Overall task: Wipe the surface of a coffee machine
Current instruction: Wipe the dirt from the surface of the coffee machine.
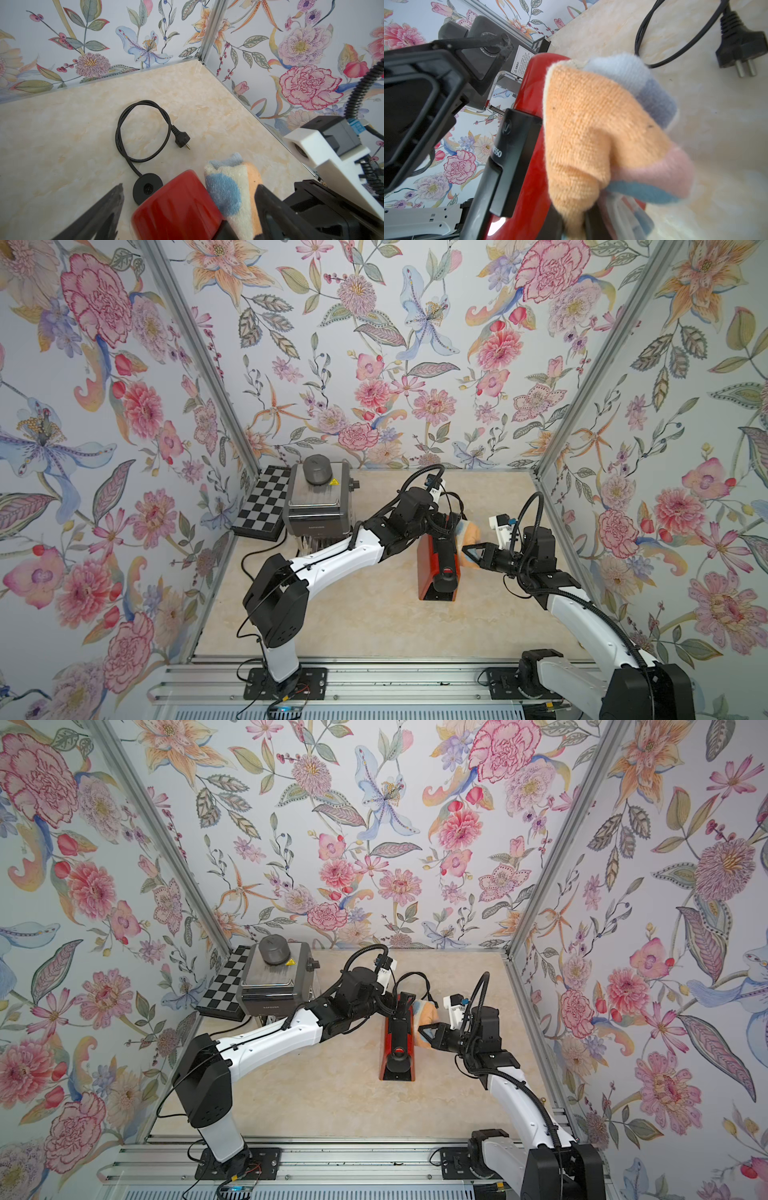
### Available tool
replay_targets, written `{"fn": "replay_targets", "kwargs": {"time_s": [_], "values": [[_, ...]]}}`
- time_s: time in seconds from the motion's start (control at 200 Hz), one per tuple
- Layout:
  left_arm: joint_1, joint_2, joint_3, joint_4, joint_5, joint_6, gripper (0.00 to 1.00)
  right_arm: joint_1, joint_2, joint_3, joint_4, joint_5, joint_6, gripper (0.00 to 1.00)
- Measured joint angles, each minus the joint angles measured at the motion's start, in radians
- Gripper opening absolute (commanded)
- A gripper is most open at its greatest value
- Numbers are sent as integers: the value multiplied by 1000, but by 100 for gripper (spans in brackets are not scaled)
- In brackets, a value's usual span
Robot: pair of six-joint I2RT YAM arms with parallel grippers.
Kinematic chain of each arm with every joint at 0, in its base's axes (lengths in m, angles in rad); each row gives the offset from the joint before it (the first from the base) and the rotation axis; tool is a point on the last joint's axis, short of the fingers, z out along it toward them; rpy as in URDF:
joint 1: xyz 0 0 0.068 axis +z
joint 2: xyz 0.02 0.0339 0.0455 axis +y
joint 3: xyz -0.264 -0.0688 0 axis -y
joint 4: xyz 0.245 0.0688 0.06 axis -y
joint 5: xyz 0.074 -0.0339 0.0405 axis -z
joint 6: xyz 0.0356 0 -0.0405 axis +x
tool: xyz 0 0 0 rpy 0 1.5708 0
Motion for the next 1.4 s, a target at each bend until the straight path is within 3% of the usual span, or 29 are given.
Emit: {"fn": "replay_targets", "kwargs": {"time_s": [0.44, 0.535, 0.756, 0.906, 1.146, 1.401], "values": [[3, 30, -31, 0, 21, -31, 99, 32, 175, -67, 105, 72, 24, 0], [7, 37, -33, 1, 20, -38, 99, 72, 129, -67, 77, 95, 26, 0], [22, 46, -33, 11, 43, -55, 99, 127, -129, -30, -80, 102, 26, 0], [31, 48, -34, 12, 63, -64, 99, 140, -191, -18, -116, 103, 23, 0], [37, 54, -35, 26, 72, -84, 99, 166, -150, -63, -113, 148, 19, 0], [41, 60, -35, 38, 92, -94, 99, 183, 3, -189, -59, 176, 20, 0]]}}
